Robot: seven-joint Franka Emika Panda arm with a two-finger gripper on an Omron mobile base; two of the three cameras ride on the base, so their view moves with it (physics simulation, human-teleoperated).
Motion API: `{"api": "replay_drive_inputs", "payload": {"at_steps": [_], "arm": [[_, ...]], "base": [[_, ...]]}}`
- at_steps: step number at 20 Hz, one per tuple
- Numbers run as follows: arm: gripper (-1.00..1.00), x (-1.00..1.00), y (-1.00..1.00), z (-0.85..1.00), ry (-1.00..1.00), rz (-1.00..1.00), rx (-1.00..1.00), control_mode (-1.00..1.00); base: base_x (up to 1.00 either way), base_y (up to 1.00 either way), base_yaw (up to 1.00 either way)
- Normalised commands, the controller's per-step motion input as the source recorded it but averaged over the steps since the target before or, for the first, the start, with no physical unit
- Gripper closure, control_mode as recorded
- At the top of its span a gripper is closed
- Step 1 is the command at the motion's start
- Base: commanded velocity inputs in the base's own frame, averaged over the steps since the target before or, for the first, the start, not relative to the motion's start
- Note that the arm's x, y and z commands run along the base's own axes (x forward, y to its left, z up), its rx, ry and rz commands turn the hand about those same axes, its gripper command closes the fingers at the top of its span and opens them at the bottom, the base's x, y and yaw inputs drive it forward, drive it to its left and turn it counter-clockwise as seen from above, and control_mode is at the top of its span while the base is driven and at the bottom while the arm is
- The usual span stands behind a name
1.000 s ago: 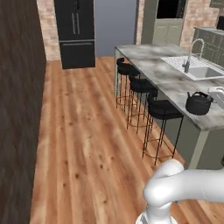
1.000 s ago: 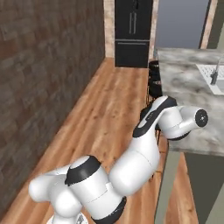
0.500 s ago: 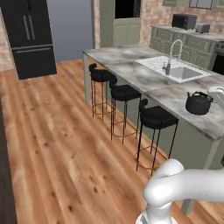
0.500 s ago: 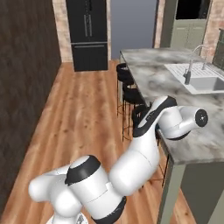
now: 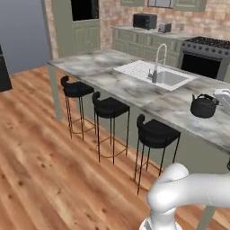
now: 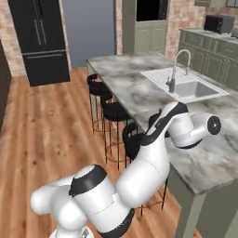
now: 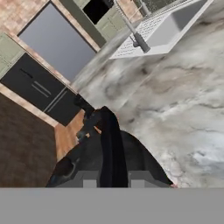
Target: The kettle is done boiling. Turn off the stove, then wait for 300 timesteps before moving the kettle to the dining table.
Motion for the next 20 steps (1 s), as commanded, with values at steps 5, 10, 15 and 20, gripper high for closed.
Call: {"api": "replay_drive_inputs", "payload": {"at_steps": [5,10,15,20], "arm": [[1.0,0.0,0.0,0.0,0.0,0.0,0.0,1.0],[1.0,0.0,0.0,0.0,0.0,0.0,0.0,1.0],[1.0,0.0,0.0,0.0,0.0,0.0,0.0,1.0],[1.0,0.0,0.0,0.0,0.0,0.0,0.0,1.0]], "base": [[0.64,0.63,-0.45],[0.59,0.59,-0.44],[0.52,0.45,-0.41],[0.53,0.22,-0.34]]}}
